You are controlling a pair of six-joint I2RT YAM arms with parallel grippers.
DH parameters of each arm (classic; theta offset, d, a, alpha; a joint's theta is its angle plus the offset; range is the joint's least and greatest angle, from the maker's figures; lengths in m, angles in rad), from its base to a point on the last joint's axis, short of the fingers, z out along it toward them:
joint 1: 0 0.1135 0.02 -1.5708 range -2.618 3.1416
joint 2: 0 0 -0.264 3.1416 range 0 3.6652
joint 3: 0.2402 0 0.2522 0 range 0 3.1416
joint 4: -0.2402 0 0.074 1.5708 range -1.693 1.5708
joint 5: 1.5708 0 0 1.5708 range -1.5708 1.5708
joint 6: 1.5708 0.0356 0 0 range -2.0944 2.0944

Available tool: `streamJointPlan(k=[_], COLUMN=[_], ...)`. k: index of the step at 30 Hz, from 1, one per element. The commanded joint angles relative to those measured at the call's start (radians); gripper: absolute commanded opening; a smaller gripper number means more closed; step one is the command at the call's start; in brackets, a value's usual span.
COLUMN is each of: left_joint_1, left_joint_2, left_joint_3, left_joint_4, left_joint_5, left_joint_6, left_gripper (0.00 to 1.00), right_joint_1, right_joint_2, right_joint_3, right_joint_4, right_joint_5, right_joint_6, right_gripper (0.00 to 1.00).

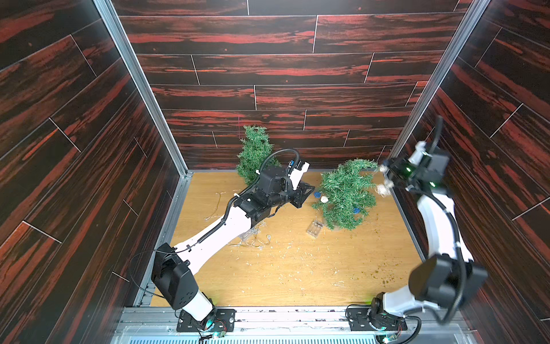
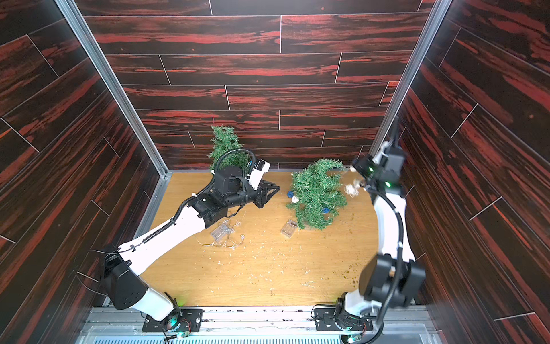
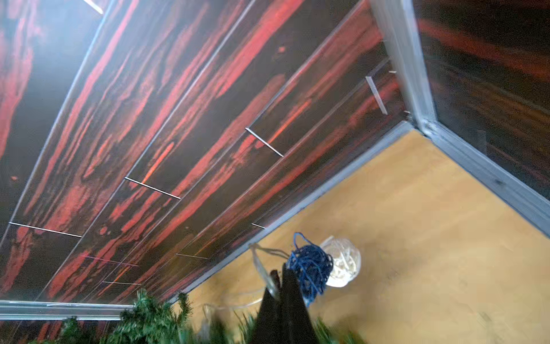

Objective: Remove string lights from the small christmas tree
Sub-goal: Remove the light string from the Christmas tree.

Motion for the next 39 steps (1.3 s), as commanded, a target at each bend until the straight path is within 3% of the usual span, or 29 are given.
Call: streamJointPlan(k=[1,10,13,21,24,32,39], left_joint_1=[0.008,0.019,0.021,0.024,0.025,0.03,0.04], left_joint_2=[-0.028,-0.068,-0.082,-0.107,-0.121,-0.142,-0.083], left_joint_3=[0.001,-0.064,-0.09,-0.127,-0.144,-0.189,-0.159], left_joint_4=[0.015,0.029,0.041,0.065,0.072,0.128,0.194], left_joint_5=[0.01,-0.005,-0.008,-0.013,-0.028,-0.104,-0.091], left_joint_6=[-0.001,0.007,0.004,-0.008,-0.008,-0.03,-0.036], left_gripper=[0.28,0.28,0.28,0.28,0.28,0.38,0.49], right_joint_1=[0.055,0.191,0.199,0.225,0.266,0.389,0.493], right_joint_2=[0.084,0.3,0.355,0.508,0.539,0.517,0.453], right_joint_3=[0.115,0.519,0.626,0.901,0.974,0.952,0.912], right_joint_4=[0.028,-0.094,-0.091,0.011,0.034,0.138,0.156], right_joint_5=[0.113,0.431,0.467,0.141,0.084,-0.063,-0.147], right_joint_6=[0.009,-0.038,-0.052,0.012,0.002,0.026,-0.008], right_gripper=[0.0,0.0,0.0,0.0,0.0,0.0,0.0])
